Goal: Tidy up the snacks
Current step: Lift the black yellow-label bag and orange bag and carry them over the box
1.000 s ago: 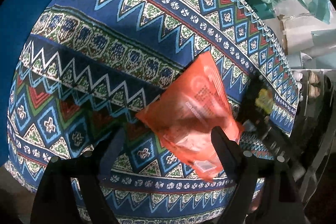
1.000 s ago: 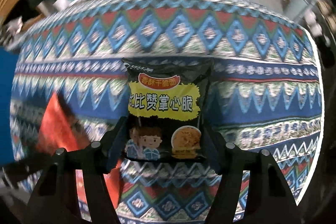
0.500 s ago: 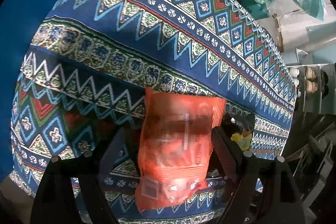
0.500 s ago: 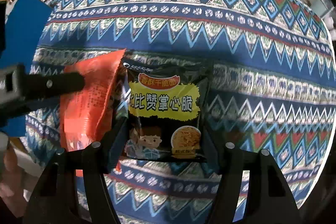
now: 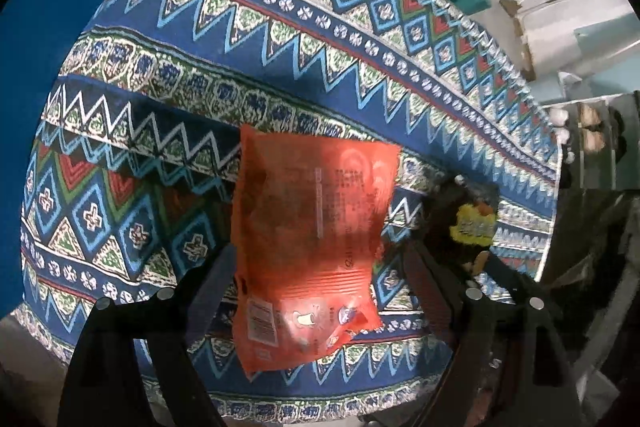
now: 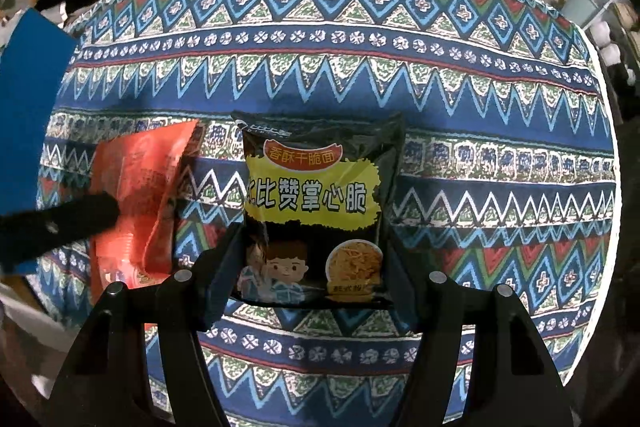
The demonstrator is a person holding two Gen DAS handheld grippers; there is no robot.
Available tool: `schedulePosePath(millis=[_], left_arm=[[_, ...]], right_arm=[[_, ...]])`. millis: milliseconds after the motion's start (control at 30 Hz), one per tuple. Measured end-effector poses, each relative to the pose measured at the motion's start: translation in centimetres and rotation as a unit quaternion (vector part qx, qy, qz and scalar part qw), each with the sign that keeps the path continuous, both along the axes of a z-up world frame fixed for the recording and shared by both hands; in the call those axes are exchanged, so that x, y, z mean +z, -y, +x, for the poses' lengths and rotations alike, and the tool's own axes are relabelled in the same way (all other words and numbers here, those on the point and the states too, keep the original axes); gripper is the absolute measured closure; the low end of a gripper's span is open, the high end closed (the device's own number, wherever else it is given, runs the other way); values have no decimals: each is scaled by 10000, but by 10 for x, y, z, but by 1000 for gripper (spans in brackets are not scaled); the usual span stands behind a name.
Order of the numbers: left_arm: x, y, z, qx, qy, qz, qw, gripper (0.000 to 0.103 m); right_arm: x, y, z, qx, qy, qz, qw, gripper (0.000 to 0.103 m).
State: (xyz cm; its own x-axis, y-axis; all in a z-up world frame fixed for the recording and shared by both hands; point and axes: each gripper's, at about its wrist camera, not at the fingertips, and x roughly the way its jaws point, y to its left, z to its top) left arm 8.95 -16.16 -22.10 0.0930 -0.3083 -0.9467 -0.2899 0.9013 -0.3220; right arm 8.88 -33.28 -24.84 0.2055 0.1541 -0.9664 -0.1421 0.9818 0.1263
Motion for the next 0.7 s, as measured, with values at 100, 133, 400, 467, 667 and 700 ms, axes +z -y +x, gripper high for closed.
schedulePosePath(millis=[100, 133, 400, 467, 667, 700], left_arm=[[-5, 6, -3, 2, -33, 184, 9998, 16], [-6, 8, -3, -8, -46, 239, 9997, 16], [-17, 22, -2, -125, -176, 632, 9978, 12], [-18, 29, 0, -170, -195, 722, 9971, 12], [-17, 51, 2, -450, -10, 1034, 9936, 26], [-16, 54, 2, -534, 61, 974, 9938, 33]], right_arm=[[4, 6, 7, -4, 27, 20, 10000, 36], [7, 11, 9, -5, 34, 20, 10000, 36], [12, 34, 28, -143, 27, 91, 9999, 36], [12, 38, 25, -167, 47, 70, 9998, 36], [15, 50, 16, -187, 98, 56, 9998, 36], [16, 51, 14, -193, 108, -53, 9997, 36]])
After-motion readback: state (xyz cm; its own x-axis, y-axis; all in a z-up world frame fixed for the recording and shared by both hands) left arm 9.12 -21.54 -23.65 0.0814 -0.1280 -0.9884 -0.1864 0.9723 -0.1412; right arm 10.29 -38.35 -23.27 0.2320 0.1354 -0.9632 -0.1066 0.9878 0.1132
